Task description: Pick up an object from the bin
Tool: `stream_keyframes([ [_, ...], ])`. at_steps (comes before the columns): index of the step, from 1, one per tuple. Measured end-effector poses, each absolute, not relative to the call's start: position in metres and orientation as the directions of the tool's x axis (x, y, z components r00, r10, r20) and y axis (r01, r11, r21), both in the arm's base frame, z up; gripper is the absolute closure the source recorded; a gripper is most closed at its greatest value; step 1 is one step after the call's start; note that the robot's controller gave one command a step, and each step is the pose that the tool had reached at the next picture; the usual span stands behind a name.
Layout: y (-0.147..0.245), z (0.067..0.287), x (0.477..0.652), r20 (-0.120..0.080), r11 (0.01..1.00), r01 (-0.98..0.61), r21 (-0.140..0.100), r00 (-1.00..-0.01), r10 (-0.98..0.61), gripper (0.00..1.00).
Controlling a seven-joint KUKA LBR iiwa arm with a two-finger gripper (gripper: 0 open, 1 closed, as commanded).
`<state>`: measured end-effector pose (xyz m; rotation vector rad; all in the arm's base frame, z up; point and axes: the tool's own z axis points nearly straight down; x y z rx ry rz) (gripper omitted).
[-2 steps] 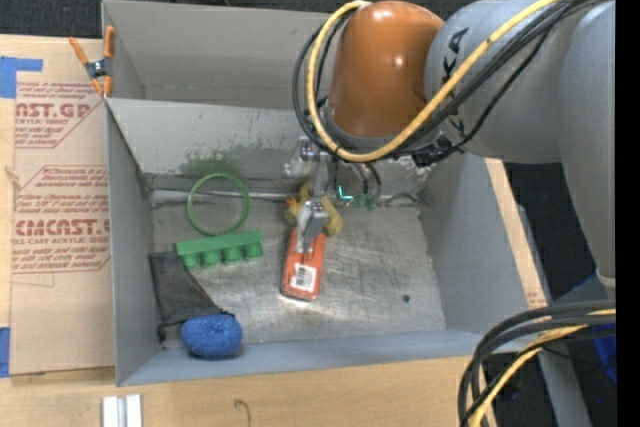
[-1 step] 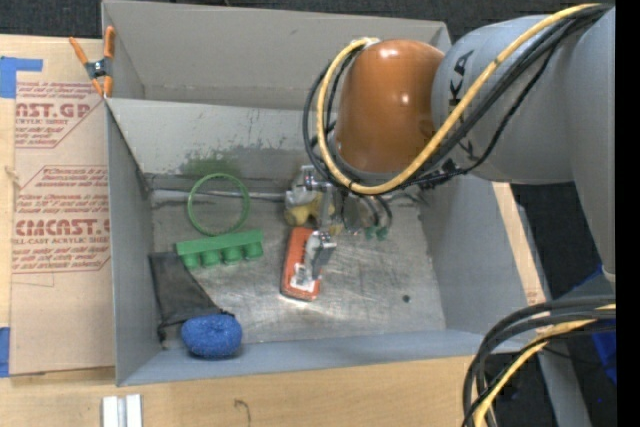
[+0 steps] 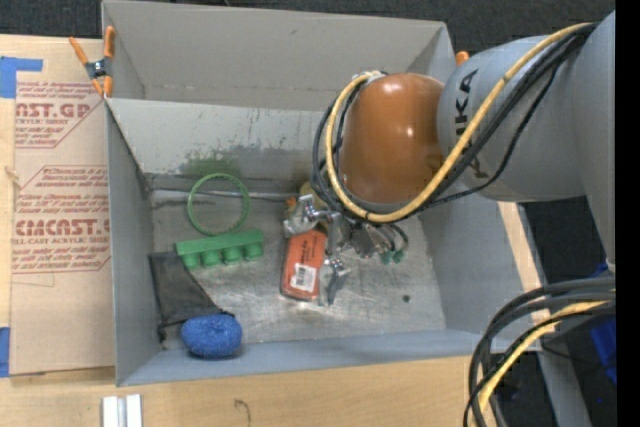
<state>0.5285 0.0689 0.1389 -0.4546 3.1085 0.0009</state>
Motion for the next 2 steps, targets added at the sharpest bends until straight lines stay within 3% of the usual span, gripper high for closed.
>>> stream_keyframes([
  [1, 0.049, 0.092, 0.545, -0.008, 0.899, -0.438, -0.002, -0.899, -0.438, 0.00],
  [2, 0.068, 0.075, 0.537, -0.012, 0.785, -0.620, -0.007, -0.785, -0.620, 1.00],
])
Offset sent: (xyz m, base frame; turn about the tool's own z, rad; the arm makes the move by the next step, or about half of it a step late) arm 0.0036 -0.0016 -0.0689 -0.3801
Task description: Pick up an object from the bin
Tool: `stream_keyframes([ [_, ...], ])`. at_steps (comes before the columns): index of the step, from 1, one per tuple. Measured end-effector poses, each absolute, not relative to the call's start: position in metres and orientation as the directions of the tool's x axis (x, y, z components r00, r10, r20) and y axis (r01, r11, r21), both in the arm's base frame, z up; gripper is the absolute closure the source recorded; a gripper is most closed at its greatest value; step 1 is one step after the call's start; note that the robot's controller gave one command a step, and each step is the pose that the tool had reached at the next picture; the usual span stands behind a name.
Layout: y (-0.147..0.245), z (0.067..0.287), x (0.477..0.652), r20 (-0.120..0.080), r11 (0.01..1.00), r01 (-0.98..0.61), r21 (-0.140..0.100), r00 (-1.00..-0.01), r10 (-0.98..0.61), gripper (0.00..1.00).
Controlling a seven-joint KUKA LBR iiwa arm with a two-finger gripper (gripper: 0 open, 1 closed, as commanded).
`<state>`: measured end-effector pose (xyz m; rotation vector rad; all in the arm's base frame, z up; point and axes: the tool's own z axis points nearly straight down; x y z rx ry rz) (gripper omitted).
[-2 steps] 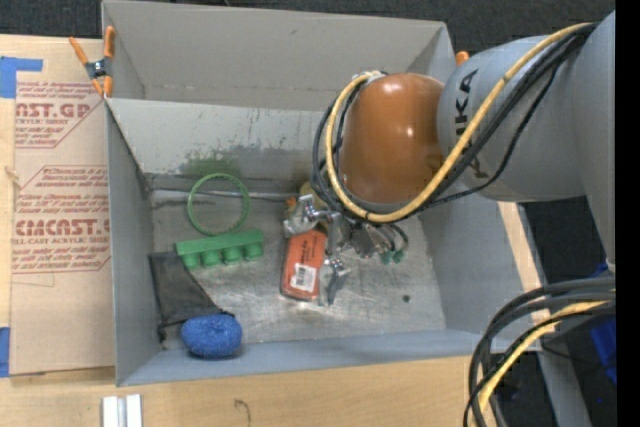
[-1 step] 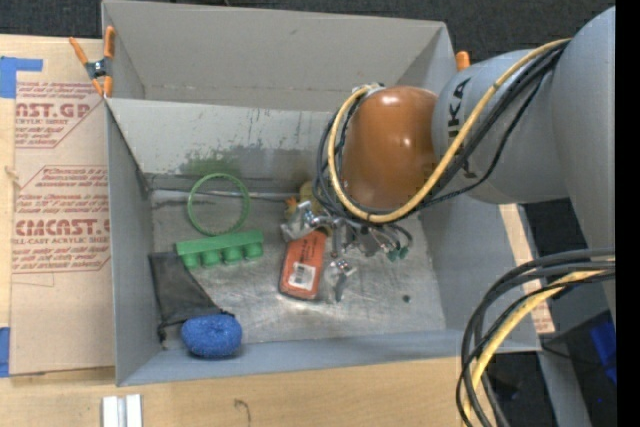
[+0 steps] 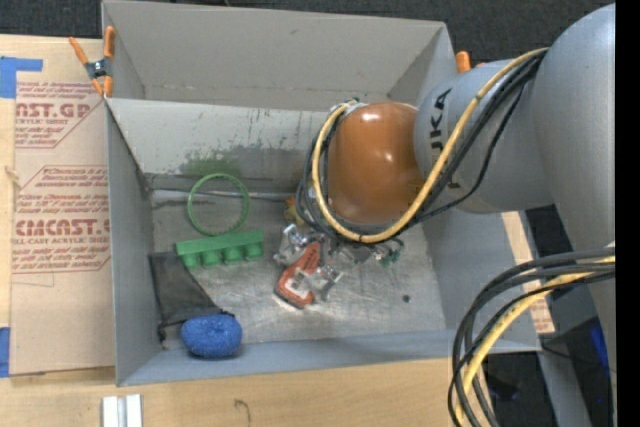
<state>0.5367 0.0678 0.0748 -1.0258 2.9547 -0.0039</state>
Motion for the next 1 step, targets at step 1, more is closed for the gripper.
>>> stream_keyframes([
  [1, 0.0678, 0.0748, 0.5367, -0.012, 0.785, -0.619, -0.007, -0.785, -0.619, 1.00],
])
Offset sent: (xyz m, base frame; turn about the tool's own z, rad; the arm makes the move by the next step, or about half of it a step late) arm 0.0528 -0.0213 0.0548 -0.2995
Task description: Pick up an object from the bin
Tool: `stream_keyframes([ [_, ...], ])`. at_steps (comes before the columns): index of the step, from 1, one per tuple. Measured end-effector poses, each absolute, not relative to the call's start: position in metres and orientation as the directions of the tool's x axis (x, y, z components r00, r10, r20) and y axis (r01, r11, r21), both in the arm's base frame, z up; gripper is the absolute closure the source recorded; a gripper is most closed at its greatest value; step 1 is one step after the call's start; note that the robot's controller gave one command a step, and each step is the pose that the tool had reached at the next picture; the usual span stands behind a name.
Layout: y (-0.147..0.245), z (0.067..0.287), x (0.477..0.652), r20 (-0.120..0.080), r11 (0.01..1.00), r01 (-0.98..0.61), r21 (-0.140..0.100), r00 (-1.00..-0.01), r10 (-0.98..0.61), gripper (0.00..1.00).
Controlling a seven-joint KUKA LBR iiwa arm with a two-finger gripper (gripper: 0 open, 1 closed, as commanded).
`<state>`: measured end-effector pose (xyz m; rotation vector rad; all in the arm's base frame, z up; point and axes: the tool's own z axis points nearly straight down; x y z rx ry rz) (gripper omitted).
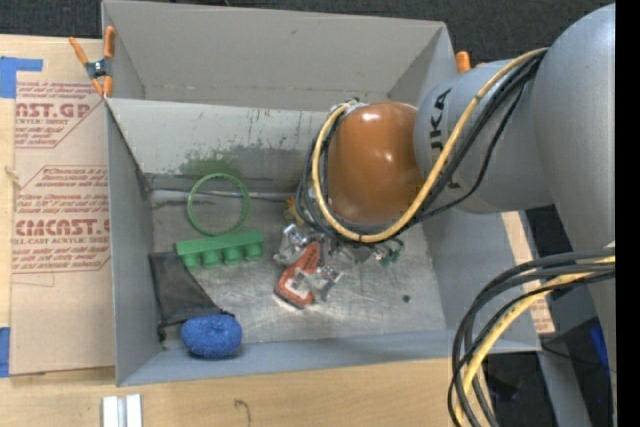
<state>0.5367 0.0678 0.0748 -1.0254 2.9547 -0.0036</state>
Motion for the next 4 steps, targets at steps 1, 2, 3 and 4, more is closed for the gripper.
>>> stream_keyframes([
  [1, 0.064, 0.085, 0.547, 0.003, 0.723, -0.690, 0.004, -0.723, -0.690, 1.00],
  [2, 0.027, 0.094, 0.575, 0.000, 0.600, -0.800, 0.003, -0.600, -0.800, 1.00],
  [3, 0.096, 0.220, 0.549, -0.004, 0.288, -0.958, 0.000, -0.288, -0.958, 1.00],
  [4, 0.096, 0.220, 0.549, -0.004, 0.289, -0.957, 0.001, -0.289, -0.957, 1.00],
])
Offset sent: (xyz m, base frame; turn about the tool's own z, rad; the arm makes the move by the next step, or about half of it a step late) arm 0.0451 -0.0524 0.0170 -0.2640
